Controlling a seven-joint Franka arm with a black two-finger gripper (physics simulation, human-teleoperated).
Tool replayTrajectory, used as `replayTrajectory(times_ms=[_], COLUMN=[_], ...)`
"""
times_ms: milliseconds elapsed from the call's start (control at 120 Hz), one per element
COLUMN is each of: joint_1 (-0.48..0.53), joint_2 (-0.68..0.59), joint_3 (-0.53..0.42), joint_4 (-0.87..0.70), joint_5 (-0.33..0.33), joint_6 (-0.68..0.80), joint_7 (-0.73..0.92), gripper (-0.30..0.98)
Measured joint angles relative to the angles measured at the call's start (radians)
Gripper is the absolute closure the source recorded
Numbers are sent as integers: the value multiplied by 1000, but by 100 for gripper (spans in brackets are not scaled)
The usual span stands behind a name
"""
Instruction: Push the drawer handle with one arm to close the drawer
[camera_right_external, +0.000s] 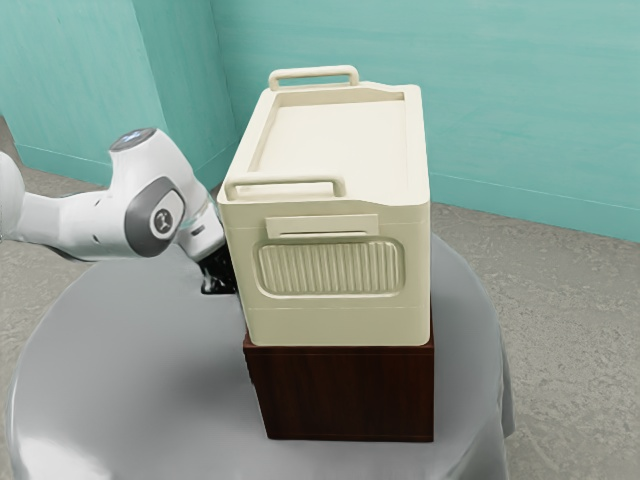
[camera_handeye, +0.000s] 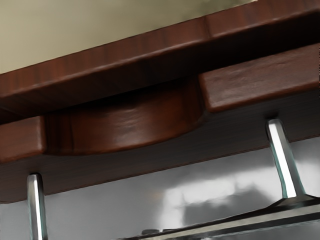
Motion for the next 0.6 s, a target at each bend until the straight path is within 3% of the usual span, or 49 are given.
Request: replayTrajectory(times_ms=[475, 600], joint_1=[29, 65], joint_2=[20, -126], joint_3=[-37, -26], joint_4=[22, -5], joint_5=[-10, -8], joint_6=[19, -55], joint_7=[10, 3], gripper=[78, 53])
